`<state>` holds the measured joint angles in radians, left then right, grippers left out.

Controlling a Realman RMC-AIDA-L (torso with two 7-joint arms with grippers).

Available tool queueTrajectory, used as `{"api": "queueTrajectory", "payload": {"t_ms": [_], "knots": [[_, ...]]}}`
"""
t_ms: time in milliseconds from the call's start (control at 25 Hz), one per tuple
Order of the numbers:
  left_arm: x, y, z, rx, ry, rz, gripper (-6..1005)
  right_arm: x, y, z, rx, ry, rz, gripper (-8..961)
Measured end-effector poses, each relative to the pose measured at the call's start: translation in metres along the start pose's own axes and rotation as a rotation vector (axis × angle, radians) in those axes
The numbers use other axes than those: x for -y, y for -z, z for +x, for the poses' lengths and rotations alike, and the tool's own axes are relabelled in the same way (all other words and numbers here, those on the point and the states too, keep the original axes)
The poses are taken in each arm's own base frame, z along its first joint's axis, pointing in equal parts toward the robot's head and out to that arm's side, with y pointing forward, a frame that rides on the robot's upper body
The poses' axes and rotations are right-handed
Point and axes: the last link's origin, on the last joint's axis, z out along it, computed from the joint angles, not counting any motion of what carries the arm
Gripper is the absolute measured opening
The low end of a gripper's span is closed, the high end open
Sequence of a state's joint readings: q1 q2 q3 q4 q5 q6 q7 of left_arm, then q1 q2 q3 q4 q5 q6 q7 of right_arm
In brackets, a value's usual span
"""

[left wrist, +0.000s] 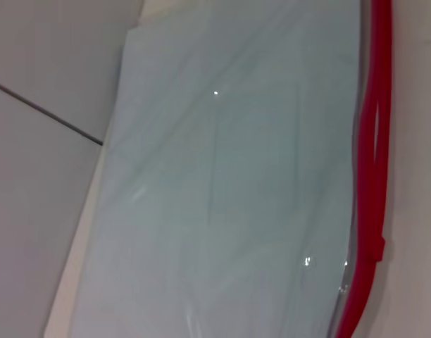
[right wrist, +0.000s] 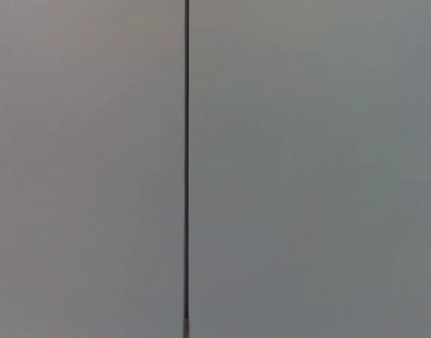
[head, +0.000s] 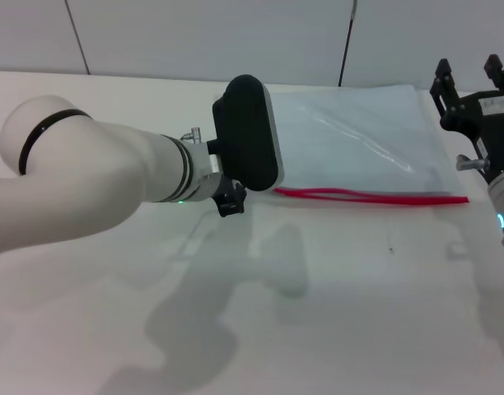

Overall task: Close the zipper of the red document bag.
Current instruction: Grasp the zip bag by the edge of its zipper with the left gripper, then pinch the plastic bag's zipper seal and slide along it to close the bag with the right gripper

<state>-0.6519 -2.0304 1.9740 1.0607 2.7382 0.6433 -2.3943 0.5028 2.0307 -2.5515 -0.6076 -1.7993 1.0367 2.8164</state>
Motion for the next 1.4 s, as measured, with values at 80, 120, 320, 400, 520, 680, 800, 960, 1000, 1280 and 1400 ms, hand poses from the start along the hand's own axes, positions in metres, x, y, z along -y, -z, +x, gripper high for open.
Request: {"api": "queueTrajectory", "payload": {"t_ms": [80, 120, 320, 400, 520, 680, 800, 960, 1000, 1280, 1400], "knots": [[0.001, 0.0, 0.001, -0.007, 0.014, 0.006, 94, -0.003, 0.0, -0.002, 0.008, -0.014, -0.002, 669], [0.001, 0.001, 0.001, -0.01, 0.023, 0.009, 89, -0.004, 0.0, -0.004, 0.011, -0.024, -0.003, 669], [-0.001, 0.005, 0.003, -0.03, 0.046, 0.015, 46, -0.012, -0.002, -0.007, -0.007, -0.066, -0.024, 668], [-0.001, 0.009, 0.005, -0.044, 0.056, 0.02, 46, -0.014, -0.003, -0.009, -0.029, -0.093, -0.039, 668], [0.002, 0.016, 0.01, -0.074, 0.069, 0.039, 45, -0.011, -0.004, -0.018, -0.053, -0.132, -0.07, 667], [0.006, 0.032, 0.013, -0.117, 0.084, 0.092, 44, -0.012, -0.009, -0.036, -0.107, -0.151, -0.177, 667], [0.009, 0.042, 0.014, -0.144, 0.105, 0.122, 43, -0.016, -0.011, -0.05, -0.146, -0.139, -0.265, 666], [0.014, 0.051, 0.016, -0.18, 0.127, 0.158, 42, -0.019, -0.012, -0.063, -0.186, -0.105, -0.352, 666], [0.015, 0.053, 0.015, -0.185, 0.133, 0.166, 41, -0.021, -0.013, -0.067, -0.194, -0.091, -0.375, 665], [0.019, 0.059, 0.015, -0.209, 0.152, 0.196, 37, -0.041, -0.012, -0.082, -0.234, 0.047, -0.522, 664], [0.02, 0.06, 0.016, -0.219, 0.155, 0.207, 38, -0.049, -0.011, -0.084, -0.265, 0.103, -0.57, 664]]}}
